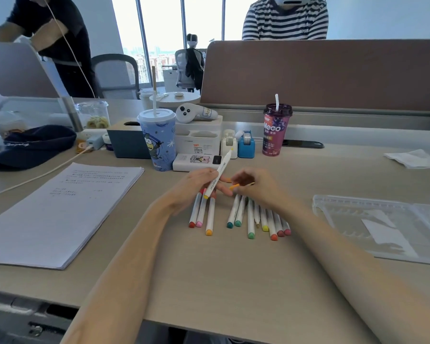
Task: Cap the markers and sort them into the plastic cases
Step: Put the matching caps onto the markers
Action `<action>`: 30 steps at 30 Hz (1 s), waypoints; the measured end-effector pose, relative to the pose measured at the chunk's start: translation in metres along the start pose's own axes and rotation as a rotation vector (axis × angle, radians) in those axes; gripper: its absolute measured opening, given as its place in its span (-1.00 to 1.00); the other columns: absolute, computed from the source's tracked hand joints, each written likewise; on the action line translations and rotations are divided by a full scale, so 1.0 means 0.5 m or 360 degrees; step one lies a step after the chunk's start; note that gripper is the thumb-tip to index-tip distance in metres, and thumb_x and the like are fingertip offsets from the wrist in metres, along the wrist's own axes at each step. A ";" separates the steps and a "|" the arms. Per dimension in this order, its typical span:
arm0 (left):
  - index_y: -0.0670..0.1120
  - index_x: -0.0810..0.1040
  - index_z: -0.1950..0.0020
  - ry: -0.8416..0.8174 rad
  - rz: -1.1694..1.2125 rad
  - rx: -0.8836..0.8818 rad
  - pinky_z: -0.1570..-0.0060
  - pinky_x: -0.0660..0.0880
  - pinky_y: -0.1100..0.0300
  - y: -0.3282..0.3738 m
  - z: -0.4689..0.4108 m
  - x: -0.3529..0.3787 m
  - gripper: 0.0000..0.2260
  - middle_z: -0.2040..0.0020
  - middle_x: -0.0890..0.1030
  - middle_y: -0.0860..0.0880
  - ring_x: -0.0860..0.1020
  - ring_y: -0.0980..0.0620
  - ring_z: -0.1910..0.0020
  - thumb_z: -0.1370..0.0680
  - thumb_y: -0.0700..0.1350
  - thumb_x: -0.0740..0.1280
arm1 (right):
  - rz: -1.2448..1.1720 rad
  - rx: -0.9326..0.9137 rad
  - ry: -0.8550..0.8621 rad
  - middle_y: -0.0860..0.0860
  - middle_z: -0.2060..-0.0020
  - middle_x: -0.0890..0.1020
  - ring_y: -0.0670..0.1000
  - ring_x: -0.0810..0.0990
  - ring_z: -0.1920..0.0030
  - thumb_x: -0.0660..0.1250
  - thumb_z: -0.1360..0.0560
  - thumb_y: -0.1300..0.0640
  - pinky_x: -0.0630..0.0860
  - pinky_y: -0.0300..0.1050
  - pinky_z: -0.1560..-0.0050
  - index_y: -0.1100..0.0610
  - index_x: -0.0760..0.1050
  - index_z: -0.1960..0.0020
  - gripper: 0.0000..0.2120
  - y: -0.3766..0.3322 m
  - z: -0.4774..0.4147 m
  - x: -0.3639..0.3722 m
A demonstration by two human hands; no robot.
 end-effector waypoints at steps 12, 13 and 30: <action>-0.17 0.51 -0.13 0.0081 0.0063 0.0001 0.08 0.54 0.36 -0.007 -0.004 -0.012 -0.72 0.07 0.70 -0.09 0.61 0.17 0.18 -0.69 -0.11 0.04 | 0.0237 -0.0139 -0.0218 -0.11 0.11 0.64 -0.22 0.61 0.10 0.41 -0.46 0.35 0.53 -0.41 0.10 0.11 0.59 -0.13 -0.71 0.014 -0.056 -0.015; -0.16 0.52 -0.12 0.0081 0.0064 0.0003 0.08 0.54 0.36 -0.007 -0.004 -0.013 -0.72 0.08 0.70 -0.08 0.61 0.18 0.18 -0.69 -0.11 0.04 | 0.0242 -0.0145 -0.0233 -0.11 0.10 0.64 -0.22 0.60 0.10 0.40 -0.46 0.35 0.52 -0.42 0.11 0.11 0.59 -0.14 -0.71 0.013 -0.057 -0.013; -0.15 0.51 -0.15 0.0102 -0.0036 -0.0052 -0.16 0.48 0.15 -0.022 -0.009 -0.017 -0.72 0.04 0.70 -0.10 0.57 -0.01 0.05 -0.68 -0.06 0.06 | 0.0365 -0.0198 -0.0283 -0.06 0.11 0.62 -0.24 0.55 0.17 0.41 -0.46 0.36 0.44 -0.55 0.18 0.17 0.62 -0.09 -0.76 -0.002 -0.050 -0.005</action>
Point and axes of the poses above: each hand's wrist, its own z-axis away from the middle knuckle, its own x-axis out of the palm, y = z × x, the point moved 4 cm from there along -z, towards the middle knuckle
